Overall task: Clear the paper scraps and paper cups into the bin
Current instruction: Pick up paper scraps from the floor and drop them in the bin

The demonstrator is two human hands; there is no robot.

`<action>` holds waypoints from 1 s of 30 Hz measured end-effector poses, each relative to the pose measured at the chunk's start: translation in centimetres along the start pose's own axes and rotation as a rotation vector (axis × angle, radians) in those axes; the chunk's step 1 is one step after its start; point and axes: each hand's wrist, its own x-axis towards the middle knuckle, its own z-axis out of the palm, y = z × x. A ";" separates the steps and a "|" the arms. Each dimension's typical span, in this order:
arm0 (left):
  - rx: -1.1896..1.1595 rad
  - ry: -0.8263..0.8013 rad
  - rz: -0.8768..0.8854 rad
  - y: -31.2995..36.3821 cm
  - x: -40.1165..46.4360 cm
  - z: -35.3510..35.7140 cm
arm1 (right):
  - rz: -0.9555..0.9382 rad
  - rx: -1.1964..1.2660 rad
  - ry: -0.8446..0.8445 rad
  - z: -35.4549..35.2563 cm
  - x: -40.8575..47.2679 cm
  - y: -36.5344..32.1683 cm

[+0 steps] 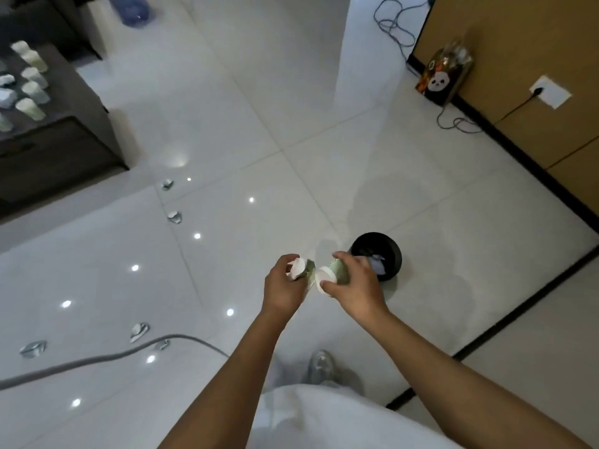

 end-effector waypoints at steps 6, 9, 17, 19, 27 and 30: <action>0.158 -0.115 0.019 3.3 4.1 6.6 | 0.127 0.056 0.116 -5.4 3.7 3.7; 0.227 -0.187 0.052 4.8 6.9 9.5 | 0.192 0.082 0.153 -7.7 6.1 5.1; 0.388 -0.327 0.030 8.7 15.3 17.0 | 0.406 0.111 0.245 -12.9 13.5 8.5; 0.415 -0.361 0.026 9.5 17.1 18.6 | 0.437 0.122 0.264 -13.6 15.0 9.4; 0.469 -0.392 -0.021 8.8 21.7 23.6 | 0.541 0.162 0.224 -14.0 19.8 14.7; 0.468 -0.374 -0.068 6.4 23.3 25.1 | 0.516 0.143 0.203 -13.2 21.9 17.7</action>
